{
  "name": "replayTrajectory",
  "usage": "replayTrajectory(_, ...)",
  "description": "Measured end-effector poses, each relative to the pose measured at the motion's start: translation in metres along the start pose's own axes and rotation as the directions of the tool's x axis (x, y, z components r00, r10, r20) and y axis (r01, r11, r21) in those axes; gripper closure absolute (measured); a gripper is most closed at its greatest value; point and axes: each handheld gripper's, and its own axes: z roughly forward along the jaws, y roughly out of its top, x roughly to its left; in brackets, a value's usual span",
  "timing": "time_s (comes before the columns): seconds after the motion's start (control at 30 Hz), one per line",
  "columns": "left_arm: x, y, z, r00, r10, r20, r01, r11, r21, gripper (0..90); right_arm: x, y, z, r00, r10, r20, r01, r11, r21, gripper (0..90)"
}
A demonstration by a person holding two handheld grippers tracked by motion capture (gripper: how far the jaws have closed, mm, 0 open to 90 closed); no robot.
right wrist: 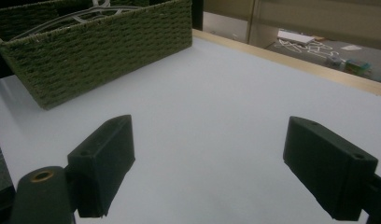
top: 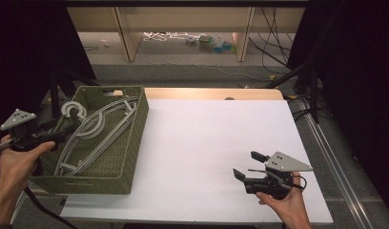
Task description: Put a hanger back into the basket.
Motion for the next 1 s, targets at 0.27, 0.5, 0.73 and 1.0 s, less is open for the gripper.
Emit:
replayTrajectory(0.27, -0.062, -0.003, -0.005, 0.9907, 0.022, 0.134, -0.011, 0.9967, -0.081, 23.6, 0.0, 0.0, 0.0, 0.9999, -0.002, 0.013, 0.003, 0.999, -0.042, 17.2)
replayTrajectory(0.5, -0.098, -0.008, -0.003, 0.9771, 0.038, 0.209, -0.009, 0.9903, -0.139, 22.1, 0.0, -0.001, 0.0, 0.9998, -0.006, 0.021, 0.007, 0.998, -0.063, 17.2)
replayTrajectory(0.73, -0.124, -0.025, 0.001, 0.9566, 0.005, 0.291, 0.039, 0.989, -0.143, 19.0, 0.002, -0.003, 0.001, 0.9997, -0.003, 0.025, 0.005, 0.997, -0.082, 16.9)
replayTrajectory(1.0, -0.151, -0.041, 0.011, 0.9458, 0.073, 0.316, -0.023, 0.9868, -0.16, 19.1, 0.007, -0.005, 0.0, 0.9997, -0.009, 0.024, 0.011, 0.996, -0.091, 16.2)
